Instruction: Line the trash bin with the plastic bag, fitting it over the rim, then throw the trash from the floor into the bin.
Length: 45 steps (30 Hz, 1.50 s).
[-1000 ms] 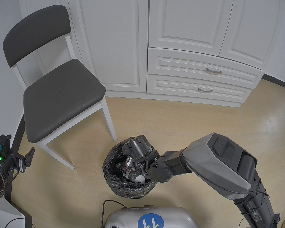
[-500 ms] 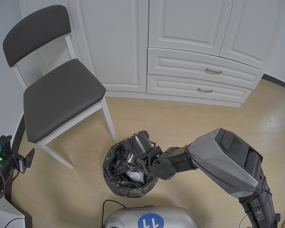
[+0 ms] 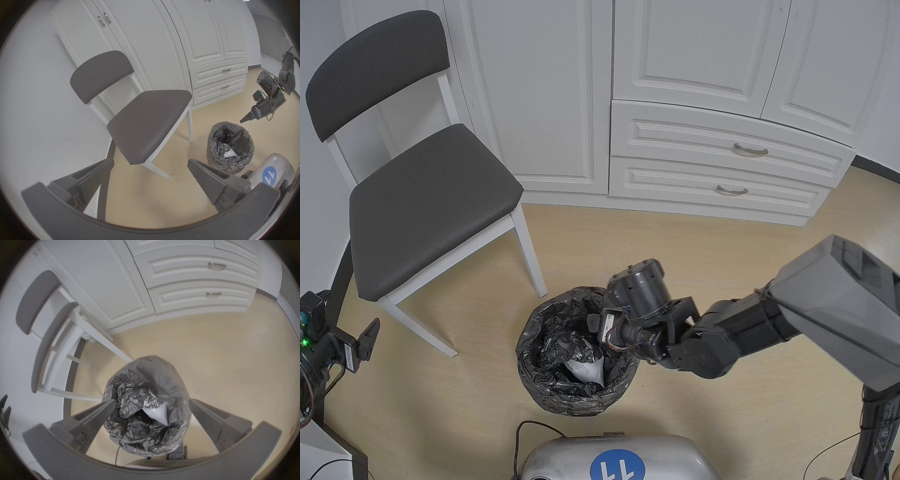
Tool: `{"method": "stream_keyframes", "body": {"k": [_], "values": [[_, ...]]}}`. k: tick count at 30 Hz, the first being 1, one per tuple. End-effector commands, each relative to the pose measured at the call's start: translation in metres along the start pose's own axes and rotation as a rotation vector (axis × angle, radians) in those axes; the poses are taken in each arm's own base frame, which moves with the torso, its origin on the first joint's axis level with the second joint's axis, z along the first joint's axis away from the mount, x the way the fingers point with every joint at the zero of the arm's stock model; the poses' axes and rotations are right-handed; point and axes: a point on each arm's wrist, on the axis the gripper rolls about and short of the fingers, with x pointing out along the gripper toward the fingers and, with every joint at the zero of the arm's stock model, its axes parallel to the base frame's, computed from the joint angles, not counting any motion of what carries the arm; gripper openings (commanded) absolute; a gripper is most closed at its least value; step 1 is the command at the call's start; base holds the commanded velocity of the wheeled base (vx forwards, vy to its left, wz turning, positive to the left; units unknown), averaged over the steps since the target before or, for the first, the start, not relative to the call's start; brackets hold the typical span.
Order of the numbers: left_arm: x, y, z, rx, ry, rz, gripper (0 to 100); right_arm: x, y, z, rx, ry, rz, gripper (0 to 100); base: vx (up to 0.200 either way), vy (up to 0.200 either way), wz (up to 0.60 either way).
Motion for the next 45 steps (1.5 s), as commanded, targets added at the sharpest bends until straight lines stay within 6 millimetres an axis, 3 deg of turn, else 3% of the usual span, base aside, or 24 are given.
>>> {"method": "stream_keyframes", "body": {"k": [1,3,4,5,8,16,20,25,34,39,45], "values": [[-0.027,-0.009,0.006,-0.062,-0.145,-0.081,100,-0.075,-0.048,0.042,-0.152,-0.207,0.137,100,0.0,0.0,0.0],[-0.032,-0.009,0.009,-0.083,-0.174,-0.094,100,-0.085,-0.054,0.044,-0.195,-0.259,0.167,100,0.0,0.0,0.0],[-0.036,-0.008,0.014,-0.117,-0.207,-0.102,100,-0.103,-0.06,0.046,-0.237,-0.35,0.203,100,0.0,0.0,0.0],[-0.036,-0.008,0.014,-0.12,-0.209,-0.102,100,-0.103,-0.061,0.046,-0.24,-0.355,0.202,100,0.0,0.0,0.0],[-0.049,-0.004,0.018,-0.174,-0.284,-0.087,100,-0.133,-0.076,0.051,-0.299,-0.489,0.21,100,0.0,0.0,0.0],[-0.084,0.0,0.013,-0.211,-0.423,-0.057,100,-0.198,-0.118,0.054,-0.383,-0.61,0.129,100,0.0,0.0,0.0],[-0.097,-0.001,0.001,-0.214,-0.438,-0.033,100,-0.218,-0.137,0.044,-0.434,-0.626,0.07,100,0.0,0.0,0.0],[-0.116,-0.004,-0.014,-0.217,-0.435,0.01,100,-0.263,-0.154,0.031,-0.417,-0.711,0.086,100,0.0,0.0,0.0],[-0.122,-0.004,-0.017,-0.22,-0.431,0.061,100,-0.311,-0.19,0.02,-0.353,-0.88,-0.065,100,0.0,0.0,0.0],[-0.13,-0.001,-0.011,-0.221,-0.471,0.092,100,-0.345,-0.21,-0.009,-0.316,-1.002,-0.162,100,0.0,0.0,0.0],[-0.136,-0.001,-0.011,-0.222,-0.502,0.112,100,-0.375,-0.22,-0.04,-0.294,-1.074,-0.24,100,0.0,0.0,0.0]]}}
